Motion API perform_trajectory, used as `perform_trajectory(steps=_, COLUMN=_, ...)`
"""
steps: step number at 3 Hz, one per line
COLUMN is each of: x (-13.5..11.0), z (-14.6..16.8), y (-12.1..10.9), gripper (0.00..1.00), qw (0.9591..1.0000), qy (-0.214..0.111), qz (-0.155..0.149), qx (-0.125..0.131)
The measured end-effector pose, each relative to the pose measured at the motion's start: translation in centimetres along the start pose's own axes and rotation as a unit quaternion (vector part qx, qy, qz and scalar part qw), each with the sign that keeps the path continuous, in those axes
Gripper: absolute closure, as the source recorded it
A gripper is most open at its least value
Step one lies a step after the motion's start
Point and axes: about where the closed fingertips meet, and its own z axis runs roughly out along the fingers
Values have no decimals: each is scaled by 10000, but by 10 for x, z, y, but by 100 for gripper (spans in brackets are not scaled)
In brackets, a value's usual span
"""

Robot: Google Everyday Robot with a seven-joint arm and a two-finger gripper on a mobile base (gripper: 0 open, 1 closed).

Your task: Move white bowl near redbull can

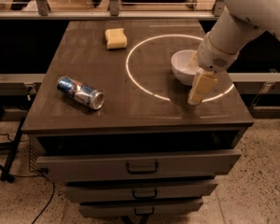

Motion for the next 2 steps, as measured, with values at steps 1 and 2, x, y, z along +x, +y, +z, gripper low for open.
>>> perform_trajectory(steps=1, x=-5, z=1, y=-1, gripper=49, qw=10000, qy=-11, qz=-41, qx=18)
perform_trajectory(steps=2, x=-16, z=-11, y=0, gripper=80, qw=9997, qy=-66, qz=-165, qx=162)
